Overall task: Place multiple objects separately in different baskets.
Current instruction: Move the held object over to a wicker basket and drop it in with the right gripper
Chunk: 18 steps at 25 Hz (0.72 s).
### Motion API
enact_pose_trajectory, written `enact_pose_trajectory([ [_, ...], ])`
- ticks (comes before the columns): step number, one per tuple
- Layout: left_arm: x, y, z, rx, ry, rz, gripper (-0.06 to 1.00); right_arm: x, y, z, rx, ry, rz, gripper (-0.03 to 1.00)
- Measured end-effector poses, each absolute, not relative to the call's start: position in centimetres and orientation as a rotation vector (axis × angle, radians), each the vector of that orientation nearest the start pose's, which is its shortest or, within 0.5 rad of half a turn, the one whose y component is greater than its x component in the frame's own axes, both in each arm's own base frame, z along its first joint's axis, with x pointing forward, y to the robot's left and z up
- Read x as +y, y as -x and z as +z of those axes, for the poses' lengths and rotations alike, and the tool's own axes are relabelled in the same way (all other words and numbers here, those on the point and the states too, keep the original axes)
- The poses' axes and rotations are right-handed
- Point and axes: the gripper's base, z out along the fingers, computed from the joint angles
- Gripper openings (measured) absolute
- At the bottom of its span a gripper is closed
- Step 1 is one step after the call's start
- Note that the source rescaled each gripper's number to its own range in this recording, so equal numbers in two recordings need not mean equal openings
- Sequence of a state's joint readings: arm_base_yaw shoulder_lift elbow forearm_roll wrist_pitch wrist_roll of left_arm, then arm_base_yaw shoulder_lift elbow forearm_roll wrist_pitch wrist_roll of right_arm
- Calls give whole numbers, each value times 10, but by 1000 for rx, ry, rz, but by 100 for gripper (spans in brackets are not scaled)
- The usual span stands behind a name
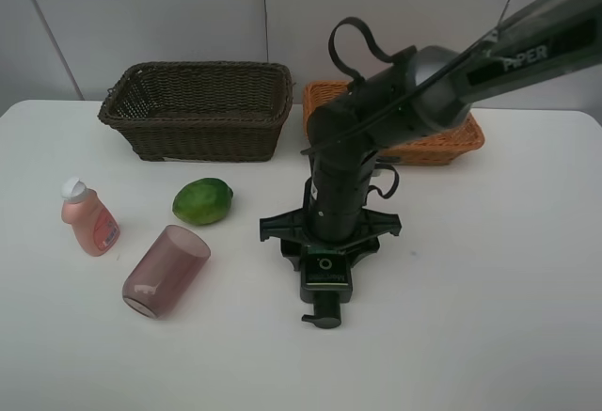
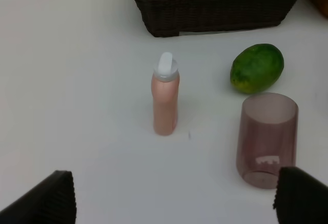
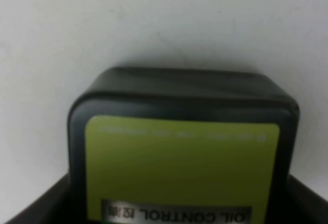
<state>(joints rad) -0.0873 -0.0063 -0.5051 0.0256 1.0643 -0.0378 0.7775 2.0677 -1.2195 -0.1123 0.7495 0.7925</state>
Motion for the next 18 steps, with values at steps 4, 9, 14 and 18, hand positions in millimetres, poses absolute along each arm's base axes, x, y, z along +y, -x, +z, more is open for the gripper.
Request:
enact_pose_trajectory([
  [4,3,6,278,2036,-49,-48,100,255,-269,105,3042,99,-20,17],
  [9,3,6,278,2036,-49,-48,100,256,-270,107,3038,98,-15,16],
  [14,3,6,278,2036,-49,-48,100,267,-282,137,3002,123,18,15],
  [18,3,6,278,2036,-49,-48,100,281,-297,177,2935,311,50,15],
])
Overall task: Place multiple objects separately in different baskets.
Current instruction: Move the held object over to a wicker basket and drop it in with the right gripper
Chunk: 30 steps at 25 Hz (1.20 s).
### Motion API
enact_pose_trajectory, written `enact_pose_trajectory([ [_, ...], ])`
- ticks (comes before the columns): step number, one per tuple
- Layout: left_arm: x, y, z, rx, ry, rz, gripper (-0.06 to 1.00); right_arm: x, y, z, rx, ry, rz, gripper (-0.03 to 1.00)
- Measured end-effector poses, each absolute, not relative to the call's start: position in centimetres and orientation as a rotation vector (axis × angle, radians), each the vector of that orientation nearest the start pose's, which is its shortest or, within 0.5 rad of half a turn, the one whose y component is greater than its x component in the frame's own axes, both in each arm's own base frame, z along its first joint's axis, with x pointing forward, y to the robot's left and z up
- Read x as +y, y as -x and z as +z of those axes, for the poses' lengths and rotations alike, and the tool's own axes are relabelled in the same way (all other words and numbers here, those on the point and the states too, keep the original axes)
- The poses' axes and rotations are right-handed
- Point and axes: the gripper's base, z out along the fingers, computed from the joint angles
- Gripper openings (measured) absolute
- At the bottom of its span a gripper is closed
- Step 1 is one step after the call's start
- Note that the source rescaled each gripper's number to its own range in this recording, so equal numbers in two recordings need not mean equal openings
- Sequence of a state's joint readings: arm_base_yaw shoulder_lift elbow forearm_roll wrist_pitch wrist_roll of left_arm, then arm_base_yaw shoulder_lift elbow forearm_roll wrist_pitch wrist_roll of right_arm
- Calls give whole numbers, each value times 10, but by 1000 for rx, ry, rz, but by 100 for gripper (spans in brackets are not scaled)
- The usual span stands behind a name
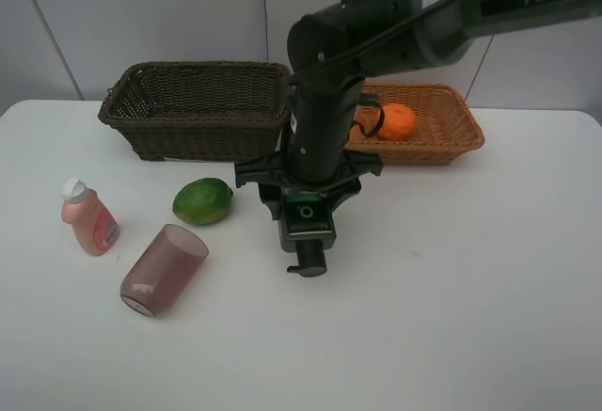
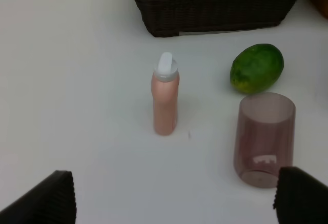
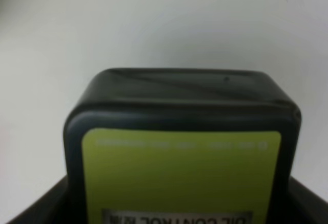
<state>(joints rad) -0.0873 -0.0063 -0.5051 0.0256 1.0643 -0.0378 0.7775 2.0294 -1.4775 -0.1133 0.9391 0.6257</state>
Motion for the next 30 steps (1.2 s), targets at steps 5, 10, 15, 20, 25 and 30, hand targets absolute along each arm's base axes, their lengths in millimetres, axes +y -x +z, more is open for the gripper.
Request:
enact_pose_trajectory([
  [5,3,6,278,2036,-49,-48,100,298,-316,224,2779,474,136,15],
  [10,3,6,278,2036,-49,-48,100,305,-341,267,2582,434,270,15],
  [15,3,6,278,2036,-49,-48,100,297,-371,285,2372,366,376,15],
  [20,3,6,278,2036,-49,-48,100,297,-396,278,2199,351,438,15],
  [25,3,6,278,2036,-49,-48,100,296,-422,253,2103,333,479,14],
  [30,3,6,278,2036,-49,-48,100,291,-442,228,2033,307,510,14],
])
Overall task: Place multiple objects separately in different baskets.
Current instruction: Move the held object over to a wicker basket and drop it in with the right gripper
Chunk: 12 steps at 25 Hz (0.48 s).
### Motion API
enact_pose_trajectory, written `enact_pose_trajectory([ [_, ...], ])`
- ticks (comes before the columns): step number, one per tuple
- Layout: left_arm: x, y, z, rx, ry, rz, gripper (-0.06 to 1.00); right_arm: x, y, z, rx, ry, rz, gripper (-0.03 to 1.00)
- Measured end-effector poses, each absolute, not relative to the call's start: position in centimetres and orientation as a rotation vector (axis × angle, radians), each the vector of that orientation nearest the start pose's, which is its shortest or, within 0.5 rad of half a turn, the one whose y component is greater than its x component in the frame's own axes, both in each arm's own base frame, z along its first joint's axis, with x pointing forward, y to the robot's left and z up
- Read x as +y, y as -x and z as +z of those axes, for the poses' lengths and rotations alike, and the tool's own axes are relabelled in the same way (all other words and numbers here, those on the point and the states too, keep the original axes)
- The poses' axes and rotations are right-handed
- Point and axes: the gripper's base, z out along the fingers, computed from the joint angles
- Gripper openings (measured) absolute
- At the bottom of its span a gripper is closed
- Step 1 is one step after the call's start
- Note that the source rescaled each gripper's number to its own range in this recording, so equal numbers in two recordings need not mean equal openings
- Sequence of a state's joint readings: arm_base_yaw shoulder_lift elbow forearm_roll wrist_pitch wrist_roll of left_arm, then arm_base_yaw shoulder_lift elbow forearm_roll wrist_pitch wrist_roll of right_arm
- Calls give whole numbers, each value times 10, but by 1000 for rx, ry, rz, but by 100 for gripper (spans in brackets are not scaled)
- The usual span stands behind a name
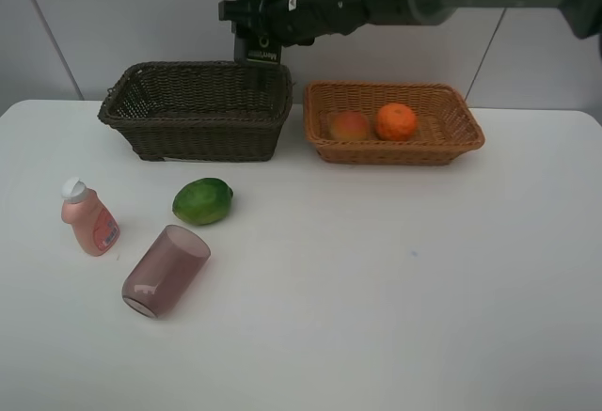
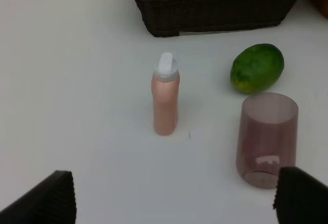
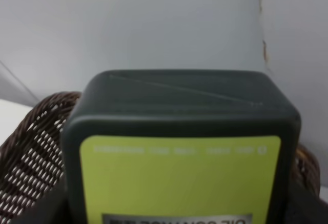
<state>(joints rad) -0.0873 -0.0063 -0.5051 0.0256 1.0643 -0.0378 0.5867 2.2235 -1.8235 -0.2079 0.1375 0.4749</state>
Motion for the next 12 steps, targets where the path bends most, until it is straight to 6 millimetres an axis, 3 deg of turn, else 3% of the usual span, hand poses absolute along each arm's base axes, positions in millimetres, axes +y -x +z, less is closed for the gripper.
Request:
enact_pose_trajectory([
  [12,3,6,278,2036,-49,-48,100,303,-455,173,1975,326,567,14],
])
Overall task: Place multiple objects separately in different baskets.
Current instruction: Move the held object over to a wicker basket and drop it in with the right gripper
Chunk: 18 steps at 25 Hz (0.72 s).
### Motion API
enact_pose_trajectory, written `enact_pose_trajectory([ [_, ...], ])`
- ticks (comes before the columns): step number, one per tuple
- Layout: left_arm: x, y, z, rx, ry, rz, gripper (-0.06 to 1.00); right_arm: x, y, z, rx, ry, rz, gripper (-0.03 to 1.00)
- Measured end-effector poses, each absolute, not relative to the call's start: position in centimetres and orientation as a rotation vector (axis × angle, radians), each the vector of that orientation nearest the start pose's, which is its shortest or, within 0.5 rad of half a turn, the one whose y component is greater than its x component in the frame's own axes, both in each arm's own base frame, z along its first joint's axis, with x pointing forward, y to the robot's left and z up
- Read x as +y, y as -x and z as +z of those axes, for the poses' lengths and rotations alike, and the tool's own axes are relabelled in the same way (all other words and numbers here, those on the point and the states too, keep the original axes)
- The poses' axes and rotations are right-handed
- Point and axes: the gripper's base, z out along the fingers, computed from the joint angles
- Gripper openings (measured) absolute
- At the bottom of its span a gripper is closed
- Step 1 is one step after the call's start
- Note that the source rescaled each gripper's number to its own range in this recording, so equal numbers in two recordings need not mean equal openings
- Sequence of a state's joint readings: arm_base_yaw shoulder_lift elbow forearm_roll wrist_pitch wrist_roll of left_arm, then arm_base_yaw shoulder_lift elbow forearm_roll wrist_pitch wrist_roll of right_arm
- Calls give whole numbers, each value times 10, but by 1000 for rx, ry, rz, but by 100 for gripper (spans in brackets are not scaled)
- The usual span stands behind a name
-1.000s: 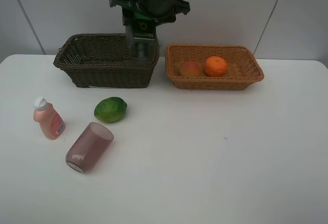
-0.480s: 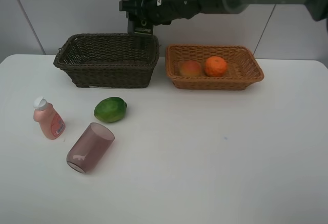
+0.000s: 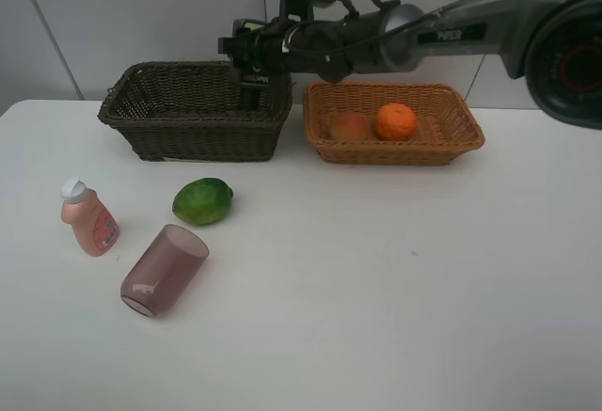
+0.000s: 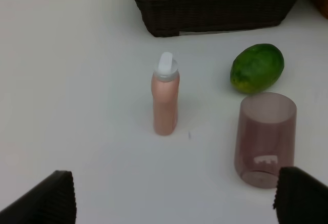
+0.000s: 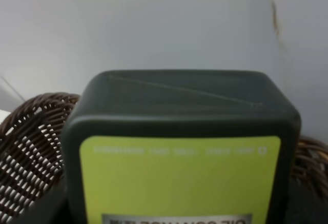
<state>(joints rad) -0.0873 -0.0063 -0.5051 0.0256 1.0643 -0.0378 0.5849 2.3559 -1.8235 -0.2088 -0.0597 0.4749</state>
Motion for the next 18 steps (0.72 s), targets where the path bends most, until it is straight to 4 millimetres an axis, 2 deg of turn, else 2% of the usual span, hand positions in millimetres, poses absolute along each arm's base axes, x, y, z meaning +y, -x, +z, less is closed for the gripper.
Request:
enact_pose_trajectory([
  [6,3,6,278,2036,-49,-48,100,313,-451,152,1992,380,557,14],
  [14,3,6,278,2036,-49,-48,100,317,-449,142,2010,396,554,15],
  [15,3,6,278,2036,-49,-48,100,318,-448,142,2011,398,554,22],
  [18,3,6,278,2036,-49,-48,100,317,-448,145,2012,397,551,59],
])
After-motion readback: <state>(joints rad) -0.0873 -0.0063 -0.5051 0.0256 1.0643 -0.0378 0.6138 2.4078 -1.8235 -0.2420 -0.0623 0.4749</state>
